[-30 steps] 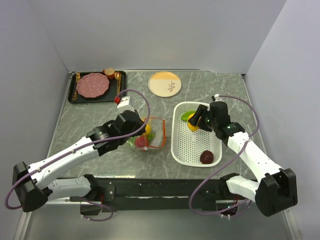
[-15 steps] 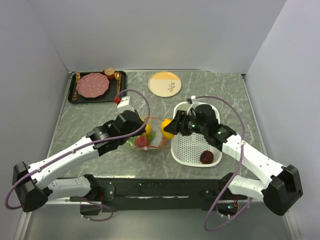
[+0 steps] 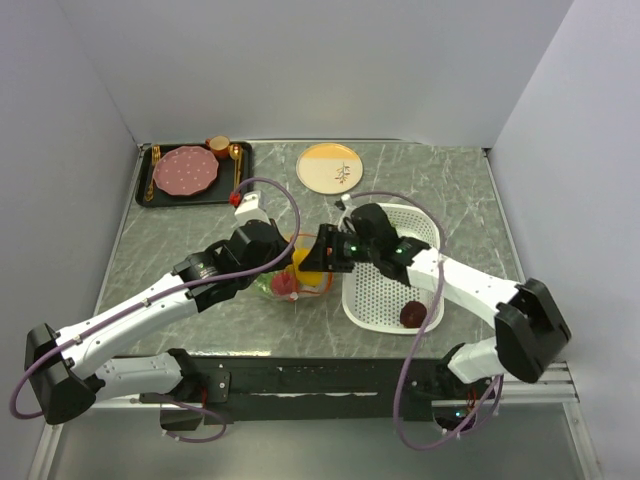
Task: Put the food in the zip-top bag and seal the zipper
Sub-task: Place the fake fruit in the zipper food storage bag, then pick up the fake vegetable from the bin.
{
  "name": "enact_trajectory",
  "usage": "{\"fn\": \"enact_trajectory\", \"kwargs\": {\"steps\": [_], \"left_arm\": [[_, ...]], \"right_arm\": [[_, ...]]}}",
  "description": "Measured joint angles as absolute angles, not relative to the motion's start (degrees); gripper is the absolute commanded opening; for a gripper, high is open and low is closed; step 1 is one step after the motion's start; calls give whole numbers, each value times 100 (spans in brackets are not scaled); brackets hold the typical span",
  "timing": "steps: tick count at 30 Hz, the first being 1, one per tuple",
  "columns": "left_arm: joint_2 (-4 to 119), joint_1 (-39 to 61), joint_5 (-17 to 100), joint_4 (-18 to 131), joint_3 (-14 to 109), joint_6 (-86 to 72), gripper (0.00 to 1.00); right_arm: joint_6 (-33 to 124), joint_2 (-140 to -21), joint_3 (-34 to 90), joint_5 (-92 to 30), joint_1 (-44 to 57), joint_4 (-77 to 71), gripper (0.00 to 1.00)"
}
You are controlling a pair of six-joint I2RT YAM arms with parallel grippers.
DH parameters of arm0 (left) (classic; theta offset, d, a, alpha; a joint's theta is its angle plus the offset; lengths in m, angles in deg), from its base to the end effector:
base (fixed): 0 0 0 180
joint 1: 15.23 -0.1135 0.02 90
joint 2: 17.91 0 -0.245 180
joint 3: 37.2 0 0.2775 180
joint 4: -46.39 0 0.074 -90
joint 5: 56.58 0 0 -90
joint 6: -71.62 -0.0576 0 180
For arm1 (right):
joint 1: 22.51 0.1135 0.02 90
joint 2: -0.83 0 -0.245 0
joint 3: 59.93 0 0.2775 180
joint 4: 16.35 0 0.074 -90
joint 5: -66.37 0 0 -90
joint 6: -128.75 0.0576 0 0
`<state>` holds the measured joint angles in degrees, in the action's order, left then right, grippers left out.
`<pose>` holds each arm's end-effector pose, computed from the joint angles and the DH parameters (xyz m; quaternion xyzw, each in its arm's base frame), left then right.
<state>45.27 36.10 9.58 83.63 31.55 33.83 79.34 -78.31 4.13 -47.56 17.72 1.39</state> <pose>0.2015 -0.2146 0.2926 -0.1072 0.8536 -0.2629 0.4367 0.2508 0.2427 0.2133 -0.0965 0.8593 0.4421 0.2385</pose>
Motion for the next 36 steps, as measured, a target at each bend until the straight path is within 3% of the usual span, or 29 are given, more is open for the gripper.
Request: {"fn": "enact_trajectory", "kwargs": {"steps": [2,4,6,10,13,23,30,36], "left_arm": [[4513,3610,956,8376,3155,3385,1],[4448,3610,950,8431,3155,3398,1],[4297,3606,893,8468,3155,3400,1],[3967,3595,687,8586,3157,3431,1],[3930,3590,635,8678,3157,3474,1],[4022,3588,637,8658,3157,3490,1],[4022,3588,648,8654,3155,3492,1],[4033,3584,672,8621,3155,3490,1]], "right_arm": [[7932,-8099,699,-4839,1829,104,48],[7939,-8366,1003,-4974,1866,-16,62],[7993,-8576,1169,-5171,1877,-268,65],[8090,-8775,1212,-5433,1888,-548,84],[8020,-8777,1210,-5427,1888,-486,92],[7644,-7769,638,-4675,1748,196,96],[7500,-6747,421,-3383,867,834,100],[7340,-7603,747,-2439,198,1599,100]]}}
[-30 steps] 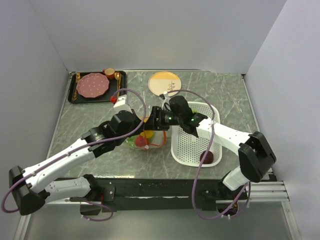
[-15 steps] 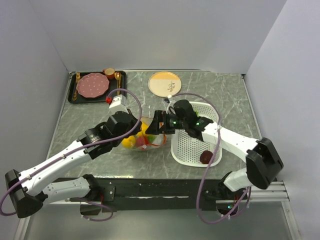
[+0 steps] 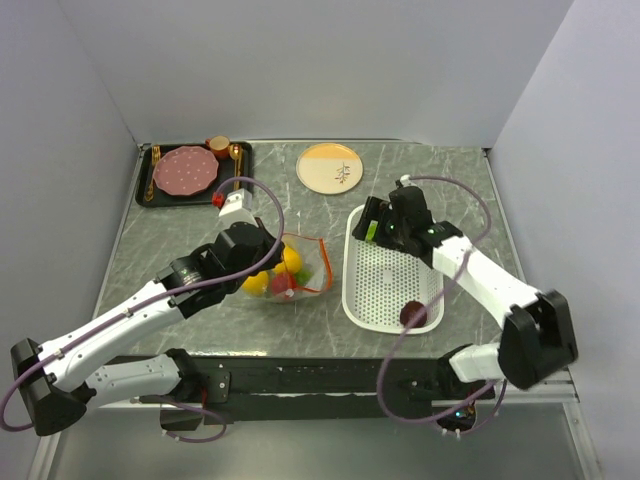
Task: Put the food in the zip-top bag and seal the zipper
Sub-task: Pick up the fake vegetable from the bin.
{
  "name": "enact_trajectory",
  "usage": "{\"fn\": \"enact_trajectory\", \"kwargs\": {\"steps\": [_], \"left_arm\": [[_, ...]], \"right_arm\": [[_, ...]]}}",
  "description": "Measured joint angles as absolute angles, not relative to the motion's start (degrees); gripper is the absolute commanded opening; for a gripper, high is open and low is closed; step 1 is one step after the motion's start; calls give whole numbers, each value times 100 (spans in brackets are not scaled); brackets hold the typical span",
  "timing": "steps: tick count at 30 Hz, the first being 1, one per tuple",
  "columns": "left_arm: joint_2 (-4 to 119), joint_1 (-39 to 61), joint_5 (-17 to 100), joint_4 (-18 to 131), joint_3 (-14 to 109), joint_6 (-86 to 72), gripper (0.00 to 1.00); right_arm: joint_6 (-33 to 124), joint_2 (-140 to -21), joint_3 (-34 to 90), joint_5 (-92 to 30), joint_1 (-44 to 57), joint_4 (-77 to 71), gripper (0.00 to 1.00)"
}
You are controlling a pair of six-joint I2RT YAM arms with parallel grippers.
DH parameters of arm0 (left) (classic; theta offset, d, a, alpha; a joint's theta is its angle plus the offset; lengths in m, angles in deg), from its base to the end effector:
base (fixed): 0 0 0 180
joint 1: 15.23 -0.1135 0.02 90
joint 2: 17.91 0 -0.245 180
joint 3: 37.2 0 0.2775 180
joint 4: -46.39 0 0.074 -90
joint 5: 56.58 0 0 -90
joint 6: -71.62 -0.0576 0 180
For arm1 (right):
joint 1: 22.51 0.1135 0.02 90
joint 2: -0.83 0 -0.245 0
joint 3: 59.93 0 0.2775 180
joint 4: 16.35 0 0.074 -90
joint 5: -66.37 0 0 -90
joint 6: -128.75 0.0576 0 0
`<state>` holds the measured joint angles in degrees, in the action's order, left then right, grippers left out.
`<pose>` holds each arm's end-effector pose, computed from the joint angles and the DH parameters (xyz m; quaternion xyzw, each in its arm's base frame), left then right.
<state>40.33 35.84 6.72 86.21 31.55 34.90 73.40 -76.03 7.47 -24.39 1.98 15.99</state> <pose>0.1919 -0.1963 0.3110 -0.1328 0.8373 -0.2661 0.4588 0.3056 0.1400 0.2188 0.0781 0.9095 0.2068 0.3522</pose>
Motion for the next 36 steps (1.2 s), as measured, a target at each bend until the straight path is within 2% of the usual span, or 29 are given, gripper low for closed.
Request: {"fn": "enact_trajectory", "kwargs": {"steps": [8,18,31,34,35,36], "left_arm": [[4113,3584,687,8614,3155,3485,1],[4299,3584,777,8612,3203,3437,1],[4308,3584,792,8621,3221,3424,1],[4308,3584,792,8616,3221,3424,1],[4308,3584,792,8616,3221,3424,1],[4310,3584,792,8616,3221,3424,1]], "right_arm": [[7440,-8419,854,-2080,-285,1769,100],[7622,-9660,1980,-1956,-379,1796,100],[7810,-10158,2128,-1713,-405,2056,100],[7810,-10272,2174,-1718,-405,2005,92],[7810,-10305,2174,-1718,-407,1992,82],[7808,-10340,2176,-1718,-407,1981,76]]}}
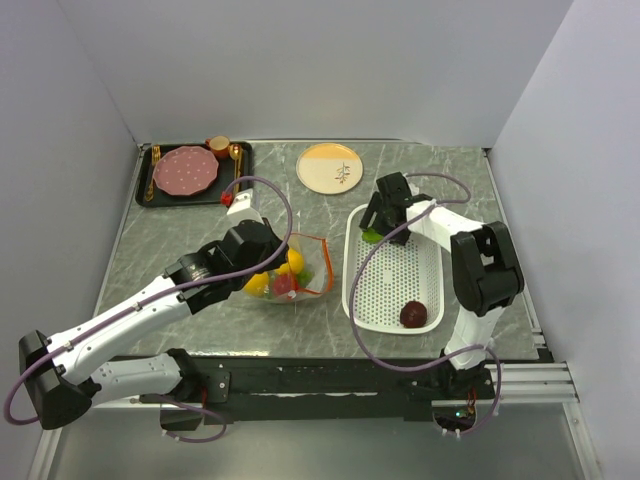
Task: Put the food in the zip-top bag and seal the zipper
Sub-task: Pick up the fake vegetable from the bin.
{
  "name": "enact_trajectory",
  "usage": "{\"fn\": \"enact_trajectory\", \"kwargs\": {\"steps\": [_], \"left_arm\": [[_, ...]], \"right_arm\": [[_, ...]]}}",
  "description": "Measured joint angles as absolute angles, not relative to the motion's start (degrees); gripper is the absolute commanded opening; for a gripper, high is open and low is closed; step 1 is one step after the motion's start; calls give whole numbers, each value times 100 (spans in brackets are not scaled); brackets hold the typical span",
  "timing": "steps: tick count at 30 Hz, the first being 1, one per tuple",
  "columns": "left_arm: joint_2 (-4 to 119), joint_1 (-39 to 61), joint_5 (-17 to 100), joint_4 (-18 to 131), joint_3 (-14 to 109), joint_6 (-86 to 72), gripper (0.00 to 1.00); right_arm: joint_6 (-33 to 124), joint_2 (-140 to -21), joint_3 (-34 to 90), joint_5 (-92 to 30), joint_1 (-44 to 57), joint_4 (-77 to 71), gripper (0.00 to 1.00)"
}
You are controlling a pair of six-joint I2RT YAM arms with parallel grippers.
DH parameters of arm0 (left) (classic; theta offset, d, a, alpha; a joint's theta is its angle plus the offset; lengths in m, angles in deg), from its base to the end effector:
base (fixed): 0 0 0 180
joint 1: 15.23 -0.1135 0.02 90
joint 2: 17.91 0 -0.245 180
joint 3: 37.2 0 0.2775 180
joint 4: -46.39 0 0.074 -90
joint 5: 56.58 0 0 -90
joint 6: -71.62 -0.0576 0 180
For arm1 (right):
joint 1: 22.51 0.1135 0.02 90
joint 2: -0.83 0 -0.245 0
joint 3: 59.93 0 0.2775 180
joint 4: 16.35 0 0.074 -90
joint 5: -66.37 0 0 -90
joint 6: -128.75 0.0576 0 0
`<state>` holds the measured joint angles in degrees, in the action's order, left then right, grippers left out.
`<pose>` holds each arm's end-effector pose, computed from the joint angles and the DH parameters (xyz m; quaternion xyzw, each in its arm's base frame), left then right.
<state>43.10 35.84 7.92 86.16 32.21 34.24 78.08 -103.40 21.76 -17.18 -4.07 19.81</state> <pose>0.1973 -0.2048 0.3028 -0.1195 0.8489 -0.2566 0.4463 0.3860 0.1219 0.1325 0.1892 0.9427 0.0827 0.2620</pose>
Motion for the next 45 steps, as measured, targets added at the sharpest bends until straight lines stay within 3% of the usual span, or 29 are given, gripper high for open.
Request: {"fn": "enact_trajectory", "kwargs": {"steps": [7,10,12,15,16,19,26,33,41,44,45], "left_arm": [[4332,3584,805,8610,3221,3433,1],[4332,3584,810,8612,3221,3439,1],[4332,3584,812,8612,3221,3439,1],[4332,3584,812,8610,3221,3439,1],[4332,3584,812,8610,3221,3439,1],[4332,3584,812,8608,3221,3439,1],[4334,3584,816,8590,3219,3439,1],[4343,3584,814,8575,3216,3442,1],[4341,3584,812,8586,3214,3444,1],[4341,3584,812,8586,3212,3444,1],[4341,3584,812,8584,3212,3444,1]], "right_arm": [[7725,-10388,2098,-1787,-429,1839,47],[7663,-10300,1868,-1888,-442,1618,39],[7628,-10200,1757,-1925,-440,1538,40],[7559,-10106,1595,-2000,-444,1435,57],[7519,-10058,1549,-2026,-444,1417,70],[7410,-9890,1400,-2026,-444,1415,85],[7130,-9533,1405,-1715,-447,1468,89],[6920,-9979,2047,-1503,-453,1632,88],[6752,-10478,2268,-1486,-455,1706,72],[6710,-10478,2264,-1492,-455,1684,56],[6708,-10478,2264,-1499,-455,1673,46]]}}
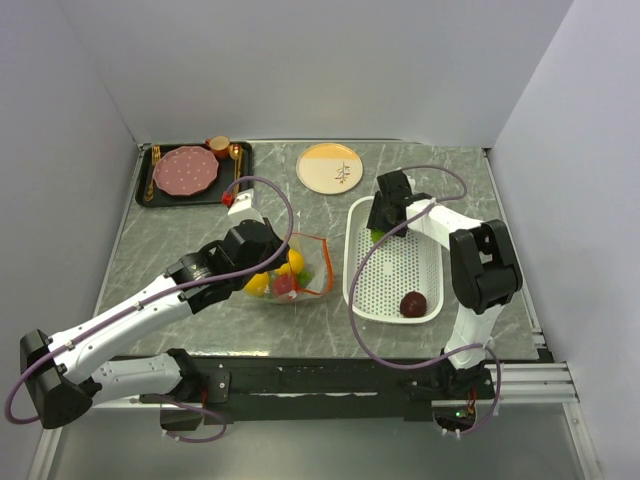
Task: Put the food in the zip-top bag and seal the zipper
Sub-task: Pick up the fake vegetable from the bin, then place the fake vegetable in the zipper food storage bag.
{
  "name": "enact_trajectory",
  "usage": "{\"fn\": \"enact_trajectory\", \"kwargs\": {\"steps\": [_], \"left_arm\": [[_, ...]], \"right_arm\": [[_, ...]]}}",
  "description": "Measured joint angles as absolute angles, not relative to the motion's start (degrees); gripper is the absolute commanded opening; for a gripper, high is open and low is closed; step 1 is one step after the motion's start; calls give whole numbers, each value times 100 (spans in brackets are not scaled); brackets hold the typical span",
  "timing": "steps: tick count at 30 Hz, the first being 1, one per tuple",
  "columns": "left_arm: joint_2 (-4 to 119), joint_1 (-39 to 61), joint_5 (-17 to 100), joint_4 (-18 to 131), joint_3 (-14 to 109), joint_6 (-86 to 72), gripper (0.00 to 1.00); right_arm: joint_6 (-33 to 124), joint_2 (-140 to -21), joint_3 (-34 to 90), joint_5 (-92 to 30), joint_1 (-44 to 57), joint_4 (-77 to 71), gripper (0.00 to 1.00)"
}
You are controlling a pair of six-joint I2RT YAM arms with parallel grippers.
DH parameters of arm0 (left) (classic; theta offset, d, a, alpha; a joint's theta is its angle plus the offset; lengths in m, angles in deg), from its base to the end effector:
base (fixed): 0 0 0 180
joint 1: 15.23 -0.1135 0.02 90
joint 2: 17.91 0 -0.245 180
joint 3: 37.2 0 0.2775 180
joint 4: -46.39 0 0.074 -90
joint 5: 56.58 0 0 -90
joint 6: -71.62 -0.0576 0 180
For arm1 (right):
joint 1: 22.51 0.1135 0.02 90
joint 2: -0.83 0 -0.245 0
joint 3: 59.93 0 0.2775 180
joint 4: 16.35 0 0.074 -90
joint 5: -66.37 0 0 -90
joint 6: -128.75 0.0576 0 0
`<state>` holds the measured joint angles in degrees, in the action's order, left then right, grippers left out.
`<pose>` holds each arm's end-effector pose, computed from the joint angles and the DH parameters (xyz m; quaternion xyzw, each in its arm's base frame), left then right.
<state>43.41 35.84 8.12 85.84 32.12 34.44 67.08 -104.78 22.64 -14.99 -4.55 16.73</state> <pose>0.1981 -0.2061 0.3013 -0.1201 0.8494 -0.2580 0.4445 0.3968 0.1195 0.1321 0.1081 0.9480 0.0479 0.2955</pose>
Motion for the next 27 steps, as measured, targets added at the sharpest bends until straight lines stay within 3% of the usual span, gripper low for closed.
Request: {"fn": "enact_trajectory", "kwargs": {"steps": [2,3,4,15,27], "left_arm": [[4341,3584,814,8581,3212,3442,1],[4341,3584,814,8581,3212,3442,1],[4343,3584,814,8581,3212,3442,1],[4343,3584,816,8581,3212,3439,1],[4470,3584,880,8494,3212,3431,1]], "right_arm": [[6697,-10471,2268,-1497,-458,1627,40],[6680,-10462,2273,-1506,-462,1616,29],[6654,-10462,2275,-1508,-466,1616,27],[6630,-10093,1921,-1744,-495,1594,24],[6802,-7422,690,-3062,-433,1468,18]]}}
